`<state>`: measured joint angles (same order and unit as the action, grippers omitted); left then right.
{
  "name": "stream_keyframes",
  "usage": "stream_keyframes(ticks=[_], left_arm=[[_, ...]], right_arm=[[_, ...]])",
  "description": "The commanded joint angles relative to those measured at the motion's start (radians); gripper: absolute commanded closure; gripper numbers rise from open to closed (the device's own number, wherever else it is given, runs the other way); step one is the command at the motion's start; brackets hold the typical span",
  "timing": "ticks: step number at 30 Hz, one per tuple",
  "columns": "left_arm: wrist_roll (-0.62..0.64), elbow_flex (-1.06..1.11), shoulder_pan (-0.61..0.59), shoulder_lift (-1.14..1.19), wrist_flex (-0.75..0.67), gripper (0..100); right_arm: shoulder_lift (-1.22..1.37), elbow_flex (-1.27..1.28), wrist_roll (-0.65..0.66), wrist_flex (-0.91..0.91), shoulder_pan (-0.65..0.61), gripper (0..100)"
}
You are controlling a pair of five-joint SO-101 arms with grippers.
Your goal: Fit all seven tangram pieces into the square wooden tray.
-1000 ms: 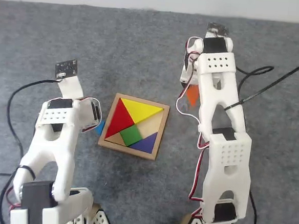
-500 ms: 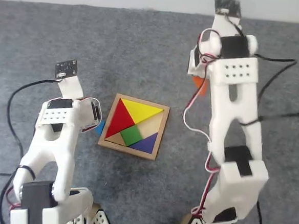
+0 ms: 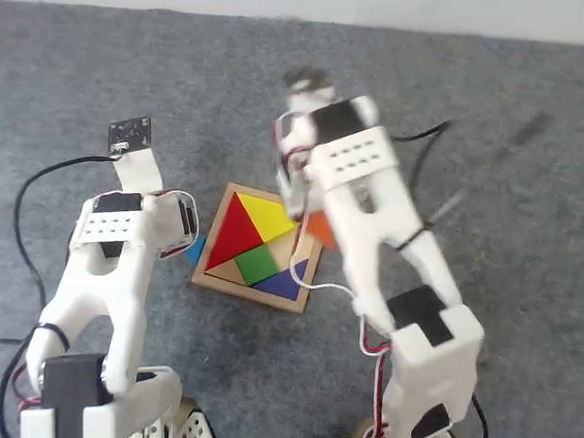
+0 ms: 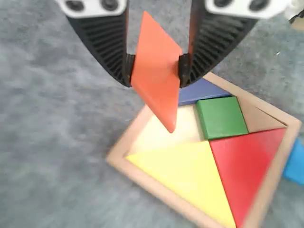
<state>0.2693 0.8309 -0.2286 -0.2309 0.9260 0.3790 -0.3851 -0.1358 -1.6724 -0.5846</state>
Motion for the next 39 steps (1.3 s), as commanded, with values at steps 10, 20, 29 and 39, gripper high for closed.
stream_keyframes(ticks=[10, 20, 29, 39], left_arm=[[-0.005, -0.012, -0.008, -0.049, 0.003, 87], [-0.005, -0.012, -0.008, -0.046, 0.003, 87], [-0.005, -0.007, -0.008, -0.044, -0.015, 87], [-0.005, -0.007, -0.008, -0.049, -0.014, 87]], right_arm=[[0.071, 0.080, -0.058, 0.165, -0.062, 97.2], [0.071, 0.080, -0.057, 0.160, -0.021, 72.3], [0.068, 0.080, -0.057, 0.165, -0.079, 74.8], [-0.159, 0.077, -0.058, 0.099, 0.131, 99.1]])
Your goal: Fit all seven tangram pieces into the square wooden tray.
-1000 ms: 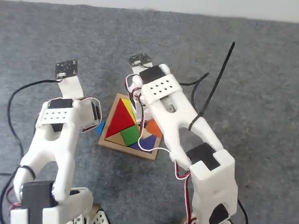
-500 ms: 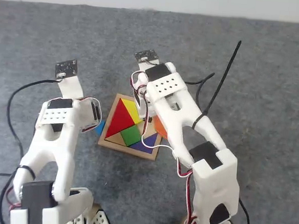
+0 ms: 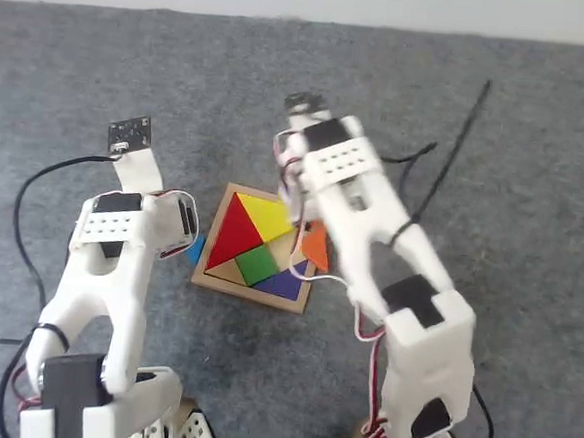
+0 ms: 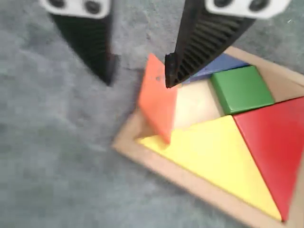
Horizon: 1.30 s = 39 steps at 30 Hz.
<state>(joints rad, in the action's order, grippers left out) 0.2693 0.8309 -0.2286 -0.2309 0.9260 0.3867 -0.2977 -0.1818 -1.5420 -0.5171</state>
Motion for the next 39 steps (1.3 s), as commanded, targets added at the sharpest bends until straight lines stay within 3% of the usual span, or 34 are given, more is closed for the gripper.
stream_keyframes(ticks=[1, 7, 12, 17, 19, 21, 33, 35, 39], left_arm=[[-0.006, -0.007, -0.008, -0.049, -0.014, 87], [-0.006, -0.007, -0.008, -0.049, -0.012, 87], [-0.006, -0.007, -0.008, -0.049, -0.012, 87], [-0.005, -0.007, -0.008, -0.044, -0.015, 87], [-0.005, -0.007, -0.008, -0.044, -0.015, 87], [-0.005, -0.007, -0.008, -0.044, -0.015, 87], [-0.005, -0.007, -0.008, -0.043, -0.017, 87], [-0.005, -0.007, -0.008, -0.043, -0.017, 87], [-0.005, -0.007, -0.008, -0.043, -0.017, 87]], right_arm=[[-0.208, -0.008, -0.014, -0.035, 0.099, 99.0], [-0.355, 0.081, -0.012, 0.102, 0.377, 98.3], [-0.297, 0.232, -0.012, 0.314, 0.490, 95.1], [-0.272, 0.216, -0.190, 0.282, 0.512, 63.0], [-0.272, 0.186, -0.160, 0.246, 0.515, 54.1], [-0.272, 0.160, -0.129, 0.223, 0.515, 51.6], [-0.272, 0.155, -0.031, 0.200, 0.507, 54.1], [-0.272, 0.153, -0.020, 0.193, 0.507, 62.3], [-0.272, 0.152, 0.029, 0.202, 0.509, 87.8]])
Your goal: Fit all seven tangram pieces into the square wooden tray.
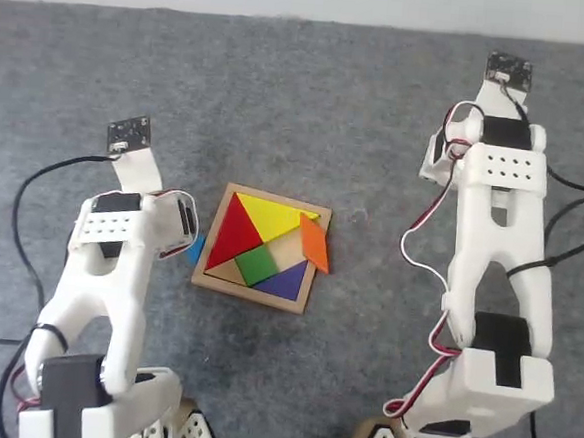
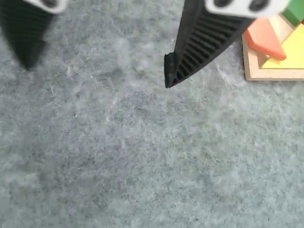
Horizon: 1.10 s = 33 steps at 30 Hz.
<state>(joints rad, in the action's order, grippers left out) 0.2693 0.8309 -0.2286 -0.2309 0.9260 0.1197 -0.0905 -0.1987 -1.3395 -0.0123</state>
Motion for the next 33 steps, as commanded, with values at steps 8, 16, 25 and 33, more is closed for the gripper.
stream_keyframes(ticks=[8, 16, 25, 33], left_arm=[[-0.005, -0.007, -0.008, -0.043, -0.017, 87], [-0.005, -0.007, -0.008, -0.043, -0.017, 87], [-0.005, -0.005, -0.008, -0.043, -0.017, 87], [-0.005, -0.005, -0.008, -0.043, -0.017, 87]], right_arm=[[-0.008, -0.055, 0.061, -0.045, 0.002, 99.2], [-0.262, 0.066, 0.104, -0.186, -0.068, 99.1], [-0.558, 0.606, 0.236, 0.151, -0.392, 98.4], [-0.426, 0.664, 0.133, 0.364, -0.572, 71.2]])
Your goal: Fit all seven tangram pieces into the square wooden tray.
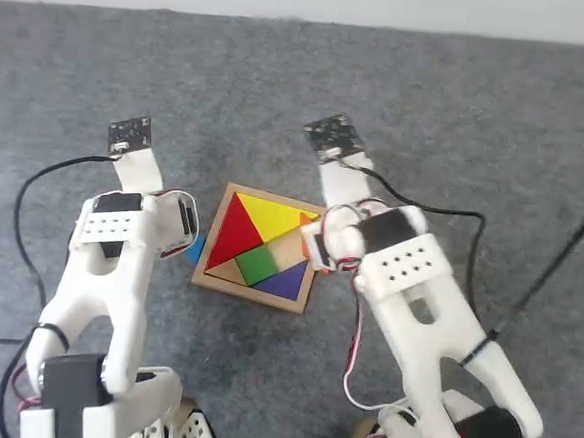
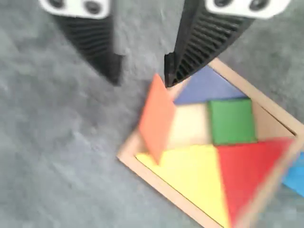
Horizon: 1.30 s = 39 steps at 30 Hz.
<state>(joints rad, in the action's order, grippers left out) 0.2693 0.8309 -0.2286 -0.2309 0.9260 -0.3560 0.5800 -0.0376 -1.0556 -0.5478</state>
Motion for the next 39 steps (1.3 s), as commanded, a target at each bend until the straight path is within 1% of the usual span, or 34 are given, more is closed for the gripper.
stream_keyframes(ticks=[1, 4, 8, 16, 22, 24, 26, 28, 34, 39], left_arm=[[-0.005, -0.005, -0.008, -0.043, -0.017, 87], [-0.006, -0.005, -0.008, -0.043, -0.017, 87], [-0.006, -0.005, -0.008, -0.043, -0.017, 87], [-0.006, -0.007, -0.008, -0.043, -0.017, 87], [-0.008, -0.007, -0.008, -0.043, -0.017, 87], [-0.008, -0.007, -0.008, -0.043, -0.017, 87], [-0.008, -0.007, -0.008, -0.043, -0.017, 87], [-0.008, -0.007, -0.008, -0.043, -0.017, 87], [-0.009, -0.007, -0.008, -0.043, -0.017, 87], [-0.009, -0.007, -0.008, -0.043, -0.017, 87]], right_arm=[[0.091, -0.006, -0.038, 0.110, -0.050, 71.4], [0.214, -0.014, -0.087, 0.179, -0.090, 72.3], [0.343, -0.080, -0.103, 0.186, -0.111, 72.3], [0.444, -0.135, -0.103, 0.197, -0.111, 72.3], [0.552, -0.235, -0.098, 0.191, -0.105, 72.5], [0.591, -0.265, -0.097, 0.186, -0.105, 75.4], [0.607, -0.279, -0.091, 0.176, -0.105, 81.2], [0.595, -0.290, -0.060, 0.145, -0.108, 84.6], [0.541, -0.285, -0.049, 0.101, -0.099, 85.7], [0.530, -0.290, -0.048, 0.073, -0.094, 92.4]])
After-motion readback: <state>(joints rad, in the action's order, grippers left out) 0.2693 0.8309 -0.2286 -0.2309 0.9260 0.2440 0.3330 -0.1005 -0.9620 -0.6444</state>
